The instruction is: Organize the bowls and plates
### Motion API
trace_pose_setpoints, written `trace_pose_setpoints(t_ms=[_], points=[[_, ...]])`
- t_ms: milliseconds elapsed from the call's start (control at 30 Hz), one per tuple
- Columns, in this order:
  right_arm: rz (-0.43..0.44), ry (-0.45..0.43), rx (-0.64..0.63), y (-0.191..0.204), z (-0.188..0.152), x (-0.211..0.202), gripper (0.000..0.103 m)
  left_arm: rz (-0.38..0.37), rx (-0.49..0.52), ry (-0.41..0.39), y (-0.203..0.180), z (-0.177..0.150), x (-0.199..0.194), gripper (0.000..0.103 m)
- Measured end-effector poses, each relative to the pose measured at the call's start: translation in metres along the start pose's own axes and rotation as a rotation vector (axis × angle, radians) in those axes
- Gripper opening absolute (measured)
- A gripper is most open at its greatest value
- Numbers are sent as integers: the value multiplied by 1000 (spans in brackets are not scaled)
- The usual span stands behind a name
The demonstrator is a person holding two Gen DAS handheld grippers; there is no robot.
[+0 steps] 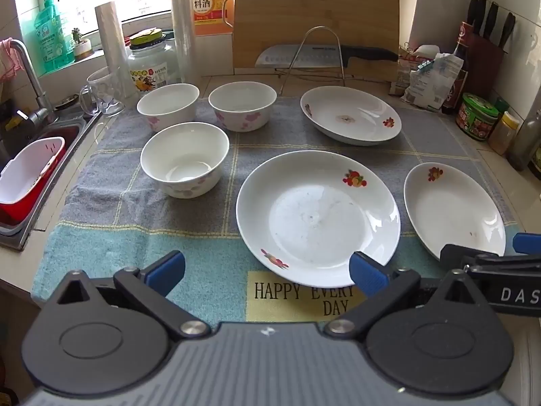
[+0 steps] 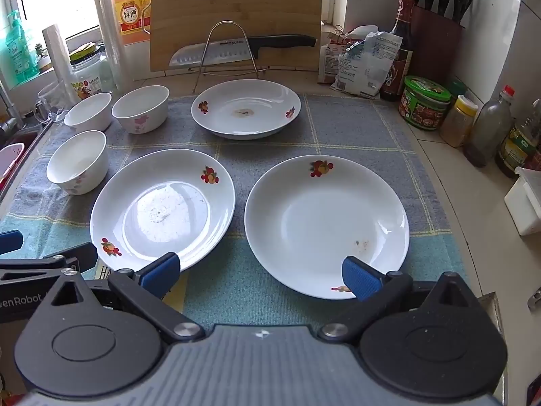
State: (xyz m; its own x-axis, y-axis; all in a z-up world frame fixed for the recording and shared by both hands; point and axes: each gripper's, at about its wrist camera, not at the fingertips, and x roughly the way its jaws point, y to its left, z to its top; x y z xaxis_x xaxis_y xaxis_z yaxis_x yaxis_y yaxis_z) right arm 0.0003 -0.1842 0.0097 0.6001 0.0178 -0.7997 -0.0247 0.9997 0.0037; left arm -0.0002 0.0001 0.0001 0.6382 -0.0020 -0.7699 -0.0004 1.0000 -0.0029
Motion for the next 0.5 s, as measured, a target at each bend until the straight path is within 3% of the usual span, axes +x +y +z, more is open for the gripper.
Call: trace_pose_setpoints(t_ms=[500], points=[[0,0,-3,0,-1,-7,103,3,0,-5,4,0,-6,102]])
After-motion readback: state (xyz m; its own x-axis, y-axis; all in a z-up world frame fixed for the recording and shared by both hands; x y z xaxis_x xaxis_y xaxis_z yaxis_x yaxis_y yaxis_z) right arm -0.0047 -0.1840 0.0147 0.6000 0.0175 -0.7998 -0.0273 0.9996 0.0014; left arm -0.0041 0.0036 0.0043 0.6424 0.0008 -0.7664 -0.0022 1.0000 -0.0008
